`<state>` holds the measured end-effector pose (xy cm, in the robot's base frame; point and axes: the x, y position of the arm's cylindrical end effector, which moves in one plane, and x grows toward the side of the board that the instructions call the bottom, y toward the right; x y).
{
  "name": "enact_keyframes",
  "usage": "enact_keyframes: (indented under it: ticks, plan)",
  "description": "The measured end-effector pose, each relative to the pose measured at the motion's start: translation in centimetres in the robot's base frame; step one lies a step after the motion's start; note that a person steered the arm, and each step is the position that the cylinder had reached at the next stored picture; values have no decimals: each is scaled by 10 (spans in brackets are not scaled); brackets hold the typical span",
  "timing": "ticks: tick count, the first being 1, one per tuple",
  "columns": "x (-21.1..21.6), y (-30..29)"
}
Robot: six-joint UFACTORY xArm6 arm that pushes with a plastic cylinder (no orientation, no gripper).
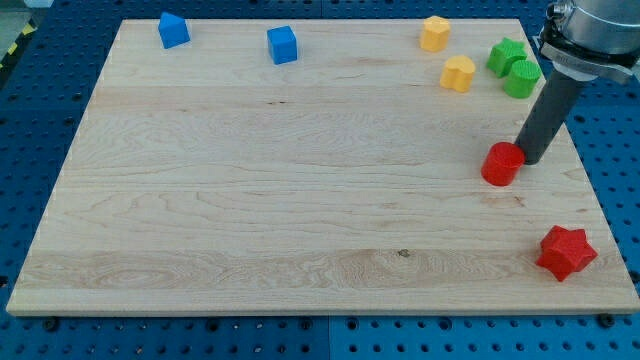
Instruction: Move the red circle diagonally bottom left to the green blocks
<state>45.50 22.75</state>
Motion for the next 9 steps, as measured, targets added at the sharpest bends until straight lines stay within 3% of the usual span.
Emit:
enact_keyframes:
  ticks: [2, 6, 8, 9]
  plan:
    - [18, -57]
    - [110, -152]
    - [114, -177]
    - [108, -158]
